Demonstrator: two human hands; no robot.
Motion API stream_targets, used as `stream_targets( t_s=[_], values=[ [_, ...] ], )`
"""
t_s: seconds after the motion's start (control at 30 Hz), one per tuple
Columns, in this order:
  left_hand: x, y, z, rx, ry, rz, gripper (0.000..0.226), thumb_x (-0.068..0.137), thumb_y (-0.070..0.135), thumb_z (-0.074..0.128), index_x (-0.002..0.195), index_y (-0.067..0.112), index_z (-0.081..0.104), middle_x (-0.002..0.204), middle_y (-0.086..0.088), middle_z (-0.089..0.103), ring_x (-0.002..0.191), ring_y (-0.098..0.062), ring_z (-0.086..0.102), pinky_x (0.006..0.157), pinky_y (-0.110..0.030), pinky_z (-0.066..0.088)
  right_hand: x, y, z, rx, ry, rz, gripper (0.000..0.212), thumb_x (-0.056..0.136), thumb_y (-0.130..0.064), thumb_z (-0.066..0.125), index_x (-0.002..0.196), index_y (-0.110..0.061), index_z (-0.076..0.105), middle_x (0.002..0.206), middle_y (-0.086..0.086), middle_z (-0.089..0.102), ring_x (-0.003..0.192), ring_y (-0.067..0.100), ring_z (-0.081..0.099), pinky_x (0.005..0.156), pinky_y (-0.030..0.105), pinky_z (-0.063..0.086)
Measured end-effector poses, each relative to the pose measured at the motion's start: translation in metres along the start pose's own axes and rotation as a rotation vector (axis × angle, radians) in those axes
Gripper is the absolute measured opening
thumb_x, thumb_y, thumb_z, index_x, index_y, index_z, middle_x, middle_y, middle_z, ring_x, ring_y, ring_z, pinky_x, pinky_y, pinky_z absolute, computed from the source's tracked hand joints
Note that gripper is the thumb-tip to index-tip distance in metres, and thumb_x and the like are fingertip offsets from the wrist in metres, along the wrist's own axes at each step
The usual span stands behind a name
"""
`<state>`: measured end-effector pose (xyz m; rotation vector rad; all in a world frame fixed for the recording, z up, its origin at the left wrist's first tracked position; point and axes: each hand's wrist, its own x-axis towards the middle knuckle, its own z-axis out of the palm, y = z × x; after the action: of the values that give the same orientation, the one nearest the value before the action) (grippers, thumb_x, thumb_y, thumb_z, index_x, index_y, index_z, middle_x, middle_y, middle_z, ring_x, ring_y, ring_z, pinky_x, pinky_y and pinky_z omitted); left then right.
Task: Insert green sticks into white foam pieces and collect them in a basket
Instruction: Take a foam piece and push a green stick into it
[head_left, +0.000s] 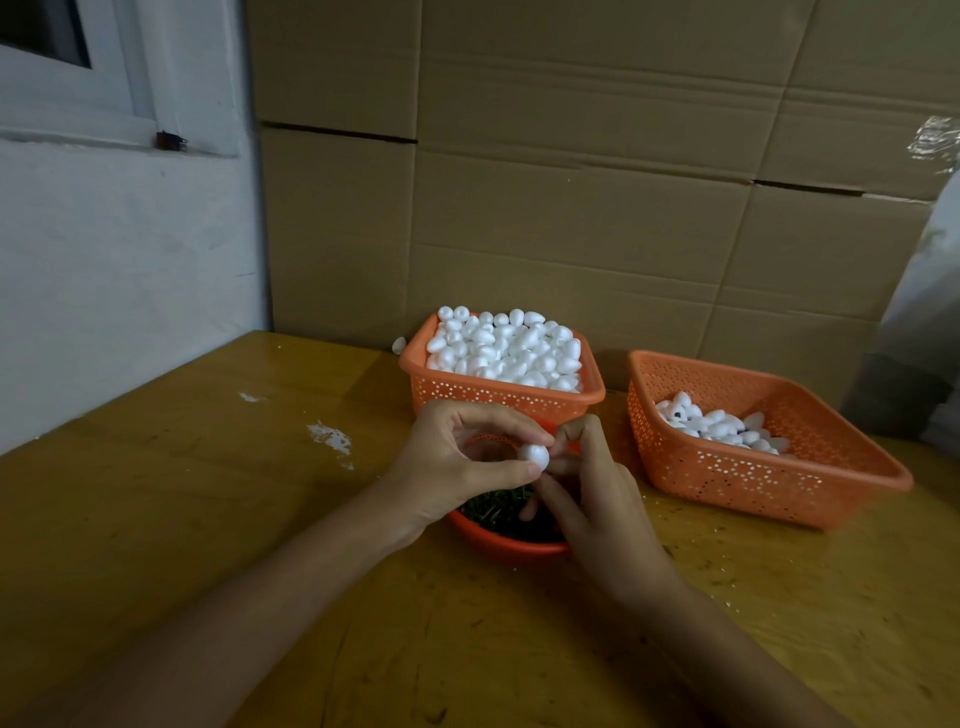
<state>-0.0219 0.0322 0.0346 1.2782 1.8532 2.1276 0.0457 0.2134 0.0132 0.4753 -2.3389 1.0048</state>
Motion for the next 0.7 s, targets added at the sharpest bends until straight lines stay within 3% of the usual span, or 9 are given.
stream_targets(
  t_s=[0.13, 0.3, 0.53, 0.7],
  values=[
    [0.0001, 0.0000, -0.0009, -0.005, -0.017, 0.010, 0.024, 0.081, -0.004, 0.083, 0.097, 0.015, 0.082, 0.105, -0.009, 0.080, 0.109, -0.023, 0.074, 0.091, -0.028, 0.057, -0.0003, -0.0029, 0.0004, -0.012, 0.000, 0.000, 0.023, 0.104, -0.034, 0.056, 0.113, -0.021, 0.039, 0.078, -0.010, 0.075, 0.074, 0.010, 0.075, 0.068, 0.053, 0.058],
    [-0.0001, 0.0013, -0.0018, -0.007, -0.049, 0.004, 0.020, 0.082, 0.001, 0.083, 0.098, 0.013, 0.082, 0.106, -0.009, 0.080, 0.109, -0.023, 0.074, 0.090, -0.027, 0.056, -0.0011, 0.0007, 0.0014, -0.042, -0.006, 0.020, 0.022, 0.105, -0.022, 0.059, 0.113, -0.021, 0.039, 0.080, -0.013, 0.075, 0.075, 0.010, 0.074, 0.067, 0.054, 0.057],
    [-0.0005, 0.0024, -0.0011, 0.020, -0.065, 0.008, 0.020, 0.084, 0.001, 0.081, 0.099, 0.013, 0.082, 0.108, -0.010, 0.079, 0.109, -0.025, 0.073, 0.092, -0.032, 0.058, -0.0010, -0.0074, 0.0003, -0.027, -0.009, 0.023, 0.029, 0.101, -0.040, 0.053, 0.115, -0.019, 0.040, 0.079, -0.010, 0.074, 0.074, 0.012, 0.074, 0.068, 0.055, 0.058],
    [-0.0007, 0.0024, -0.0020, 0.038, -0.081, 0.009, 0.021, 0.083, -0.003, 0.080, 0.100, 0.008, 0.081, 0.108, -0.010, 0.079, 0.107, -0.025, 0.074, 0.095, -0.036, 0.059, -0.0012, -0.0054, 0.0008, -0.039, -0.008, 0.021, 0.025, 0.102, -0.032, 0.056, 0.116, -0.019, 0.040, 0.080, -0.006, 0.075, 0.074, 0.013, 0.075, 0.069, 0.055, 0.058]
  ],
)
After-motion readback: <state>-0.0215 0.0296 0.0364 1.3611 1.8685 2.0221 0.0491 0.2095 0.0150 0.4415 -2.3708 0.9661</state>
